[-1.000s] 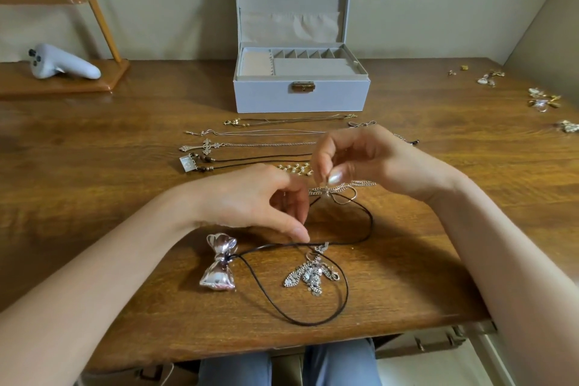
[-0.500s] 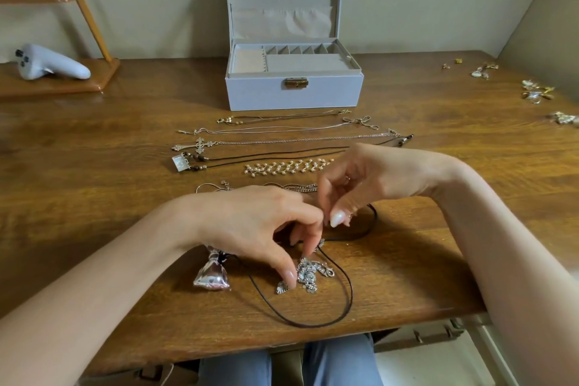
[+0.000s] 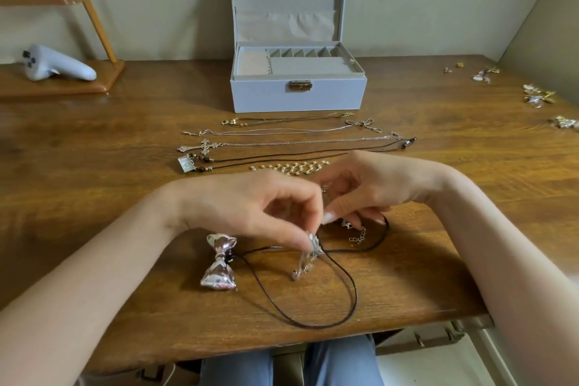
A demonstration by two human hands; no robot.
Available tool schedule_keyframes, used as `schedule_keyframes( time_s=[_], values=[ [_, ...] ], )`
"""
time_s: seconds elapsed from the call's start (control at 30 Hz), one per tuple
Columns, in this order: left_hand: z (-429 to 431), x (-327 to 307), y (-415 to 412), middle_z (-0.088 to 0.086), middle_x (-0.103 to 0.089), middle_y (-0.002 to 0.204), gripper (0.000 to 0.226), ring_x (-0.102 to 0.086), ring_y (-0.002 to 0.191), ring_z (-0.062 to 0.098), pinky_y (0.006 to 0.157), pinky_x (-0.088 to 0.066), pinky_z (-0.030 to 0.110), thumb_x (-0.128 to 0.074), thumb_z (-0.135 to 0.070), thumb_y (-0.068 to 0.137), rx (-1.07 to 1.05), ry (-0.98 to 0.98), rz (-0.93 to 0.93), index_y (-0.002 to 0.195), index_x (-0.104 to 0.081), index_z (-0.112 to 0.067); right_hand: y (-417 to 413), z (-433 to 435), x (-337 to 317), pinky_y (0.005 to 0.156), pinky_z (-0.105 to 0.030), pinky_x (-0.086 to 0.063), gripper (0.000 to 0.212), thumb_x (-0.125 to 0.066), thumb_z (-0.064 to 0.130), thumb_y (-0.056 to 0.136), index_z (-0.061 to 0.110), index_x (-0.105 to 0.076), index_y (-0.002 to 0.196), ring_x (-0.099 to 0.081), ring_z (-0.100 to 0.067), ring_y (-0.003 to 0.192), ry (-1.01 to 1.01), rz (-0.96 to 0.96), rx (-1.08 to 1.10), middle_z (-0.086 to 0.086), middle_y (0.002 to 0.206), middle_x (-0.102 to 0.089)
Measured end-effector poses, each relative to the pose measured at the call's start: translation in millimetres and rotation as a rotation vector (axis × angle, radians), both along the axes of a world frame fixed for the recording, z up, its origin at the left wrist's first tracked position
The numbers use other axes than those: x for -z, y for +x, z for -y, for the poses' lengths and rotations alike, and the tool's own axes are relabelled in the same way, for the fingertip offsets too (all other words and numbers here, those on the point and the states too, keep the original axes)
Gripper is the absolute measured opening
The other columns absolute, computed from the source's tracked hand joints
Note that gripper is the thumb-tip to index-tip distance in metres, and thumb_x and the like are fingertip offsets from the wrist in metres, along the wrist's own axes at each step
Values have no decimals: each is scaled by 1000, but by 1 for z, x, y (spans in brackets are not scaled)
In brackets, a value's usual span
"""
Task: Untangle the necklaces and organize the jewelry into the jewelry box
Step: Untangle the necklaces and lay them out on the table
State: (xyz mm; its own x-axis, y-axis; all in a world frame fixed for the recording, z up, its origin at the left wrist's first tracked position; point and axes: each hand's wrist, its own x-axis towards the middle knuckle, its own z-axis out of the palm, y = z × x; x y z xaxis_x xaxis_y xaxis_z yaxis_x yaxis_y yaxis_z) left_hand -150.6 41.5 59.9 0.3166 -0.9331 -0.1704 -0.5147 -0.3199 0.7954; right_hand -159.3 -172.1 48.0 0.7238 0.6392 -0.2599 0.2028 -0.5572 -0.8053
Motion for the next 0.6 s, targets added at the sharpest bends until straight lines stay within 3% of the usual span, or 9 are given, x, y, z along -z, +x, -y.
schedule_keyframes(
  time_s=[0.07, 0.17, 0.23, 0.47, 0.53, 0.6],
  values=[
    [-4, -4, 4, -4, -61, 85, 7, -58, 78, 11, 72, -46, 22, -65, -14, 84, -91, -153, -75, 86, -59, -17, 0, -1, 1, 34, -18, -31, 28, -70, 20, 83, 48, -66, 85, -47, -16, 35, -21, -42, -54, -9, 56, -63],
    [-5, -4, 8, 1, -63, 83, 9, -62, 75, 14, 67, -49, 22, -63, -10, 83, -239, -331, -115, 88, -56, -6, 0, 1, 0, 33, -19, -31, 19, -67, 16, 86, 26, -69, 102, -46, -14, 34, -54, -97, -120, -8, 55, -62],
    [-5, -2, 9, 2, -63, 80, 14, -64, 74, 16, 60, -51, 23, -62, -10, 83, -311, -384, -138, 89, -53, -2, 0, 4, -2, 33, -19, -30, 21, -64, 13, 88, 15, -69, 108, -47, -13, 34, -84, -145, -178, -9, 56, -62],
    [-2, -4, 10, 5, -71, 75, 9, -65, 67, 17, 58, -53, 25, -55, -9, 82, -358, -535, -257, 88, -49, -6, 1, 11, -5, 36, -16, -35, 22, -59, 8, 91, 6, -68, 110, -55, -8, 43, -123, -269, -364, -9, 67, -67],
    [-3, -3, 10, 6, -71, 78, 9, -64, 69, 18, 60, -52, 24, -55, -9, 82, -382, -561, -247, 88, -49, -6, -1, 14, -7, 35, -16, -36, 25, -62, 5, 88, 7, -65, 113, -55, -8, 42, -95, -259, -349, -8, 66, -67],
    [-2, -1, 10, 6, -71, 82, 9, -63, 72, 16, 62, -51, 23, -58, -8, 81, -404, -577, -218, 86, -50, -6, -1, 18, -10, 34, -15, -34, 23, -66, 8, 85, 11, -67, 107, -52, -9, 37, 22, -182, -191, -7, 60, -65]
  ],
)
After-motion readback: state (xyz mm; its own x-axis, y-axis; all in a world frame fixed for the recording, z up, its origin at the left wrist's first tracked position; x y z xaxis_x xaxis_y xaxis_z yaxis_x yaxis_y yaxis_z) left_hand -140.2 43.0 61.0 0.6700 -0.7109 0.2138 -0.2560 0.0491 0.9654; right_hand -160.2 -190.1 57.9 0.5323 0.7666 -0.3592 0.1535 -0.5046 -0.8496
